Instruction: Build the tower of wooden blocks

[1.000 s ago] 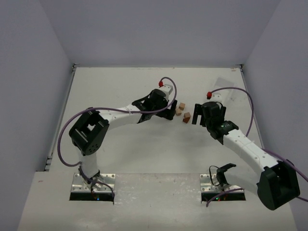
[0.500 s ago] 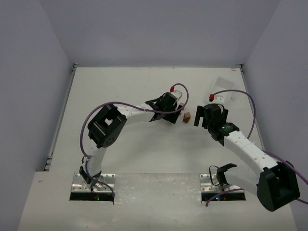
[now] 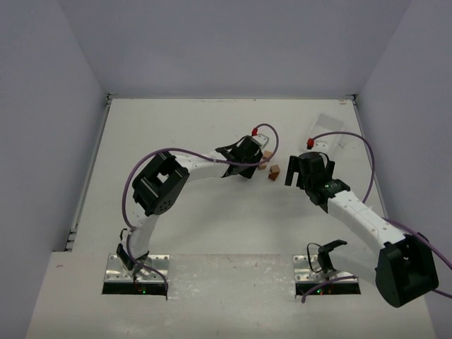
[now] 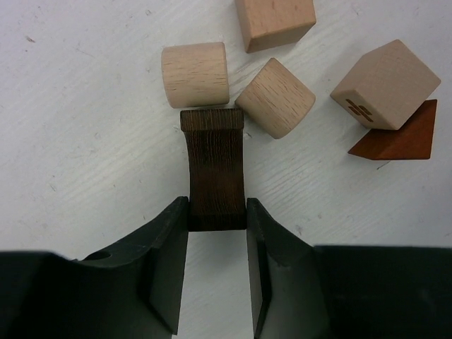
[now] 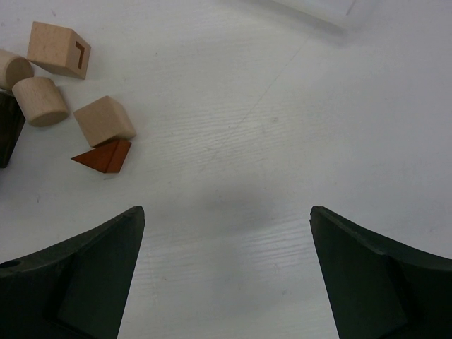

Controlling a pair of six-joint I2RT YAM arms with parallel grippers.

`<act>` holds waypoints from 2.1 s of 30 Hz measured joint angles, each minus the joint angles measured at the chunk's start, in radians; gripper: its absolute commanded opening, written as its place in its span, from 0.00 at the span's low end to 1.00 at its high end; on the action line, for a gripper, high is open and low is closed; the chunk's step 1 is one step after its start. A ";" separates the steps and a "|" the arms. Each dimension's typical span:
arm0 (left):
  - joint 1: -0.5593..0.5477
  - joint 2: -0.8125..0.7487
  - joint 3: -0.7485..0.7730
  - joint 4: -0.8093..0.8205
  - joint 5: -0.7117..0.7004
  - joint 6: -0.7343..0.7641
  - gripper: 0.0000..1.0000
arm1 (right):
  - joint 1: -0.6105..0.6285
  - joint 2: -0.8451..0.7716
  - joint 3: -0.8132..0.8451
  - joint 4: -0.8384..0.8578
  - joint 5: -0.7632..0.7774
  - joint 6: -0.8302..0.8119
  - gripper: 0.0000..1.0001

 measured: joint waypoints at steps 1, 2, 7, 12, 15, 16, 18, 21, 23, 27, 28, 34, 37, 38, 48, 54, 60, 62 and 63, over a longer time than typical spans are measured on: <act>0.000 0.000 0.000 0.000 0.000 0.000 0.15 | -0.001 0.000 0.000 0.000 0.000 0.000 0.99; 0.000 0.000 0.000 0.000 0.000 -0.001 0.07 | -0.002 0.000 0.000 0.000 0.000 0.000 0.99; 0.000 -0.016 -0.030 0.022 0.000 -0.019 0.00 | -0.002 -0.001 0.000 0.000 -0.013 -0.002 0.99; 0.000 -0.145 -0.187 0.043 -0.001 -0.063 0.00 | -0.002 -0.022 -0.012 0.043 -0.108 -0.035 0.99; 0.000 -0.280 -0.298 0.063 -0.018 -0.110 0.00 | -0.002 -0.049 -0.027 0.088 -0.206 -0.065 0.99; 0.000 -0.357 -0.346 0.076 -0.028 -0.132 0.00 | -0.002 -0.061 -0.034 0.103 -0.240 -0.075 0.99; 0.000 -0.443 -0.375 0.088 -0.039 -0.154 0.00 | -0.002 -0.082 -0.044 0.131 -0.303 -0.090 0.99; 0.005 -0.591 -0.481 0.255 -0.013 -0.199 0.00 | -0.003 -0.123 -0.083 0.216 -0.430 -0.103 0.99; 0.019 -0.716 -0.606 0.379 0.056 -0.235 0.00 | -0.006 -0.158 -0.125 0.295 -0.550 -0.100 0.99; 0.057 -0.870 -0.762 0.549 0.259 -0.291 0.00 | -0.006 -0.163 -0.171 0.463 -0.785 -0.055 0.99; 0.063 -0.891 -0.780 0.582 0.308 -0.301 0.00 | -0.006 -0.156 -0.174 0.507 -0.836 -0.034 0.99; 0.071 -0.975 -0.833 0.752 0.549 -0.363 0.00 | -0.006 -0.101 -0.176 0.822 -1.058 0.132 0.99; 0.071 -0.992 -0.842 0.809 0.620 -0.388 0.00 | -0.006 -0.093 -0.176 0.927 -1.128 0.191 0.98; 0.071 -0.995 -0.842 0.827 0.639 -0.397 0.00 | -0.007 -0.094 -0.176 0.951 -1.145 0.207 0.98; 0.079 -1.034 -0.866 0.905 0.741 -0.438 0.00 | -0.007 -0.224 -0.190 1.031 -1.332 0.265 0.97; 0.079 -1.060 -0.873 0.906 0.760 -0.439 0.00 | -0.007 -0.292 -0.190 1.066 -1.371 0.286 0.94; 0.080 -1.059 -0.873 0.906 0.779 -0.447 0.00 | -0.004 -0.190 -0.159 1.093 -1.381 0.335 0.86; 0.080 -1.057 -0.873 0.906 0.782 -0.450 0.00 | 0.000 -0.161 -0.158 1.116 -1.381 0.357 0.84; 0.080 -1.056 -0.873 0.907 0.783 -0.450 0.00 | 0.001 -0.151 -0.157 1.126 -1.381 0.367 0.84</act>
